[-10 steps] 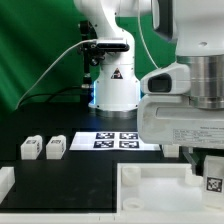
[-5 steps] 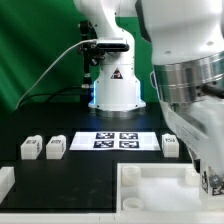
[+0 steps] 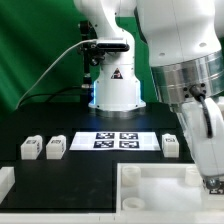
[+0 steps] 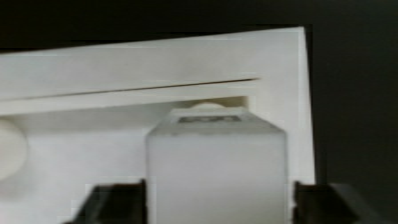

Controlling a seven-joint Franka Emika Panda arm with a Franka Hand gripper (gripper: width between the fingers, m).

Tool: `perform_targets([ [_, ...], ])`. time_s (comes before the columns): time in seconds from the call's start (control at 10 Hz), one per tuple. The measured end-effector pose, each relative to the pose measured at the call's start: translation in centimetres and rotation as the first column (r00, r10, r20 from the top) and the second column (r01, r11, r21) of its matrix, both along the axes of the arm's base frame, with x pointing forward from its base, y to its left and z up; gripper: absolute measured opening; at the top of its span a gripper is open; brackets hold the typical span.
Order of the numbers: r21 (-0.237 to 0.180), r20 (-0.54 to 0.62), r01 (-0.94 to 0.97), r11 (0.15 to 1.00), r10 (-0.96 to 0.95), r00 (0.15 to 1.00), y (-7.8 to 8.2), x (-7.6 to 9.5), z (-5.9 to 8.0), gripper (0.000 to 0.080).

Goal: Assemble one leg

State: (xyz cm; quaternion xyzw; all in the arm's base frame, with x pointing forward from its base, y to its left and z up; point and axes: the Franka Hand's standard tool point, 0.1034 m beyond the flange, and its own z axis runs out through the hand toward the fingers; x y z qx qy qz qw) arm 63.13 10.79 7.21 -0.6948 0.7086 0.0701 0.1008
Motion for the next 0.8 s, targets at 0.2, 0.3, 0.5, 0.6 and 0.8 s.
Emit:
perform_targets([
  [0.2,-0.029,0.044,-0.299,0.954,0.300,0.953,1.31,-0.29,0.17,0.0562],
  [0.3,-0.037,0.063,-0.370,0.928,0.371,0.926,1.06,-0.23,0.09,0.0630],
  [0.5,-0.062,0.098,-0.532,0.845,0.536,0.839,0.97,-0.23,0.06,0.0647],
  [0.6,-0.105,0.100,-0.688,0.718,0.696,0.711,0.81,-0.25,0.10,0.0649],
  [0.8,-0.220,0.048,-0.920,0.323,0.946,0.321,1.11,0.52,0.64,0.0649],
])
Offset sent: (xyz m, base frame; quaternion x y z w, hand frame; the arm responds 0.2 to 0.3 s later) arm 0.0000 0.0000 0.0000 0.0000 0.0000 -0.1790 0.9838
